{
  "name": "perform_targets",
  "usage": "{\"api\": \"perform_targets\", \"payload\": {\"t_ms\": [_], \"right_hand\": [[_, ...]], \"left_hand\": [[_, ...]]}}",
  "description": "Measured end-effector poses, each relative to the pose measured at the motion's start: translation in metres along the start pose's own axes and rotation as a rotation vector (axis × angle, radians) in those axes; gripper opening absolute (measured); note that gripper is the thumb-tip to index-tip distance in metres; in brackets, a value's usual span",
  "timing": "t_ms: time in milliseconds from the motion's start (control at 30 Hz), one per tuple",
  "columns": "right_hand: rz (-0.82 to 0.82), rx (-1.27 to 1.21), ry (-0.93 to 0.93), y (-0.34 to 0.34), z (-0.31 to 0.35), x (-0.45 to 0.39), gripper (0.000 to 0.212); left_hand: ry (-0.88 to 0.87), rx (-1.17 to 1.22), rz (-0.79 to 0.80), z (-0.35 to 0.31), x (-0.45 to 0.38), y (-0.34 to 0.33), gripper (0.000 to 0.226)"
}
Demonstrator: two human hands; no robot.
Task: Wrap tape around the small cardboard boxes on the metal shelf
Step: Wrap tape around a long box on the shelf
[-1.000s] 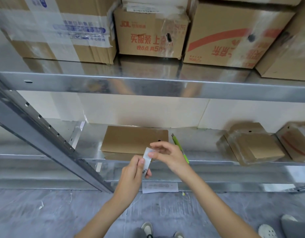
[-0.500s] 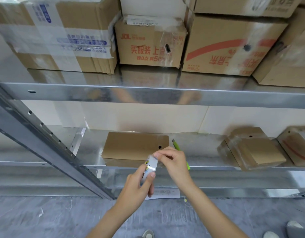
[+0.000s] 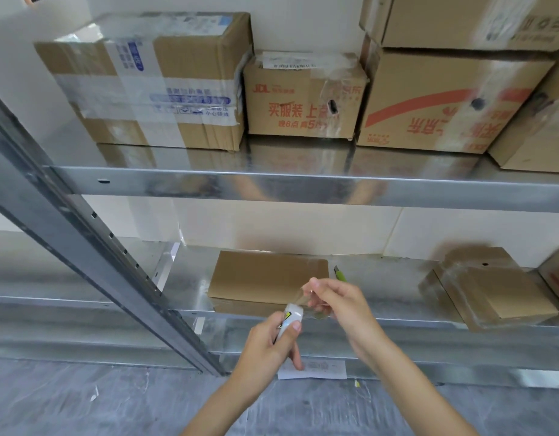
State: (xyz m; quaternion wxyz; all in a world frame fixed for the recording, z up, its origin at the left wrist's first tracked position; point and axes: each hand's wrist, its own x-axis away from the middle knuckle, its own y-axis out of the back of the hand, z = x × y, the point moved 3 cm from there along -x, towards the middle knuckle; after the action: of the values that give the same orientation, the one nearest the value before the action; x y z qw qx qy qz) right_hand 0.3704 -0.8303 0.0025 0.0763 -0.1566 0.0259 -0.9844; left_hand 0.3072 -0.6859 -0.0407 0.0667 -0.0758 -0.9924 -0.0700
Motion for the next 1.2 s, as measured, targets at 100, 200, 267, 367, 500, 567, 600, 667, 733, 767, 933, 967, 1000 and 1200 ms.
{"api": "perform_targets", "payload": {"t_ms": [100,200,267,367,500,567,600,667,733,767,933,967,1000,1200], "right_hand": [[0.016,-0.053,-0.074,-0.002,-0.006,0.0,0.027],[0.009,-0.081,-0.109,-0.001,-0.01,0.002,0.03],[0.025,-0.038,-0.069,0.0,-0.01,0.004,0.017],[-0.049,0.037,0.017,0.004,-0.009,0.004,0.006],[-0.119,0.052,0.017,0.011,-0.002,-0.002,0.005],[-0.136,0.031,0.021,0.017,0.0,-0.006,0.005],[-0.13,0.041,0.033,0.018,0.001,-0.006,0.004],[-0.103,0.083,0.061,0.018,0.003,-0.007,0.003],[-0.099,0.093,0.09,0.018,0.006,-0.007,0.003],[-0.104,0.079,0.104,0.019,0.008,-0.008,0.004],[-0.058,0.076,0.166,0.022,0.013,-0.012,0.011],[-0.084,0.062,0.161,0.023,0.011,-0.015,0.011],[-0.119,0.036,0.152,0.026,0.01,-0.018,0.011],[-0.268,-0.062,0.078,0.05,0.012,-0.04,0.01]], "left_hand": [[0.01,-0.007,0.005,-0.001,0.003,-0.001,0.025],[0.033,0.02,0.005,-0.003,0.004,-0.002,0.028],[0.038,0.039,-0.004,-0.005,0.005,-0.002,0.033],[0.026,-0.005,0.0,-0.003,0.008,-0.003,0.045],[-0.114,-0.239,0.036,0.004,0.016,-0.006,0.046],[-0.144,-0.251,0.021,0.006,0.019,-0.008,0.046],[-0.128,-0.226,0.008,0.007,0.02,-0.008,0.045],[-0.069,-0.136,-0.014,0.011,0.02,-0.01,0.045],[-0.01,-0.053,-0.029,0.014,0.019,-0.012,0.05],[0.028,-0.019,-0.03,0.017,0.017,-0.012,0.053],[0.187,0.049,-0.016,0.028,0.009,-0.014,0.067],[0.189,0.043,0.0,0.029,0.007,-0.015,0.068],[0.182,0.042,0.022,0.03,0.005,-0.016,0.069],[0.081,0.103,0.072,0.027,0.012,-0.029,0.046]]}}
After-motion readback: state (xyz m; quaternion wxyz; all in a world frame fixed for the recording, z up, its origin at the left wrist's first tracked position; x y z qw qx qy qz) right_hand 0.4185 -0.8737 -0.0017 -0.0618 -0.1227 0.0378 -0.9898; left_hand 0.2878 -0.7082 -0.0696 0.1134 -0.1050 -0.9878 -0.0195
